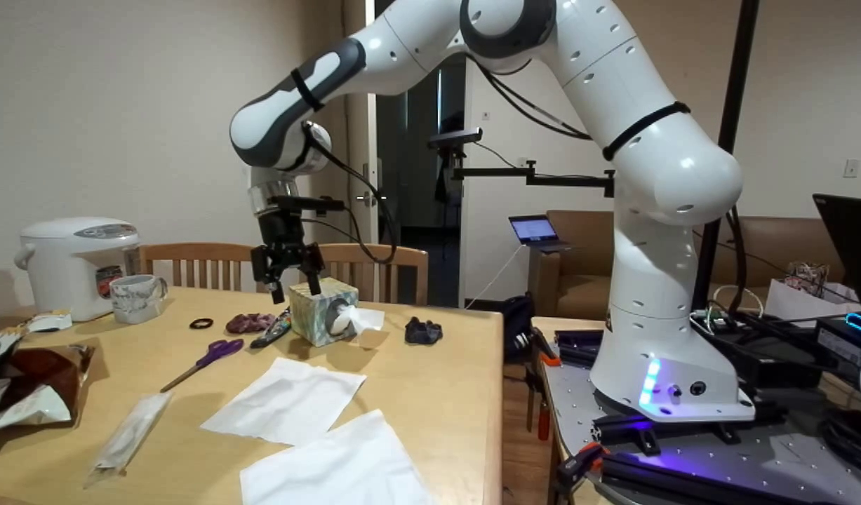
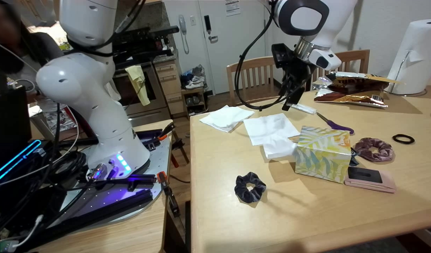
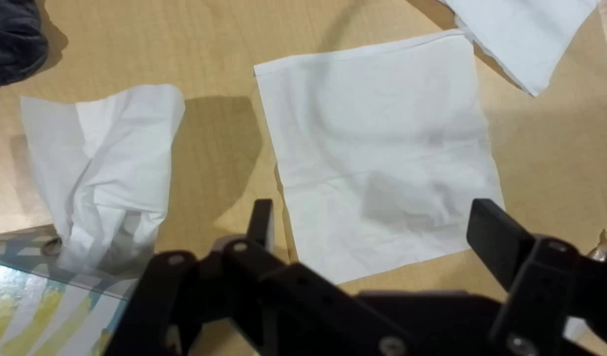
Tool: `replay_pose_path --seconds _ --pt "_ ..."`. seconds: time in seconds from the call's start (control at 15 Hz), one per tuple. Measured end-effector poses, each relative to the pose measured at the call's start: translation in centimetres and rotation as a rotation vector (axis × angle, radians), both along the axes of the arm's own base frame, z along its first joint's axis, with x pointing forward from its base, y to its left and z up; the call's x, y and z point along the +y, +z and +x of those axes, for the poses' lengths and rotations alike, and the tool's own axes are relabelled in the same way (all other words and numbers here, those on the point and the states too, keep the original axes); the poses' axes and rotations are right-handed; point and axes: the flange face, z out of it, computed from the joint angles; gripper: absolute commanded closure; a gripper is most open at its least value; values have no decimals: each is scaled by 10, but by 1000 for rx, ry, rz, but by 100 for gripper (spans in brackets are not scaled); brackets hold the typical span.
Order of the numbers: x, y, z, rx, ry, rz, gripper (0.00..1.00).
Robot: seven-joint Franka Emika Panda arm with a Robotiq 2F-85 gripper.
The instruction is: Use a paper towel to wipe the table
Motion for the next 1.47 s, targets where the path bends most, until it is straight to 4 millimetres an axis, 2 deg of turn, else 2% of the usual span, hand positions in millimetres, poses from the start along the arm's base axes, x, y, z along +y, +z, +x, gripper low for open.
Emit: replay_pose_path --seconds 0.33,0.47,0.6,1.0,1.2,1.47 --pt "-2 0 1 -4 -17 -14 0" --pt "-3 1 8 -54 -26 -40 0" --pt "3 -7 16 -109 -20 -63 0" --pt "30 -79 22 -163 4 -83 0" --pt "34 -113 13 -122 10 -82 0" --pt "32 -145 -8 -54 26 -94 0"
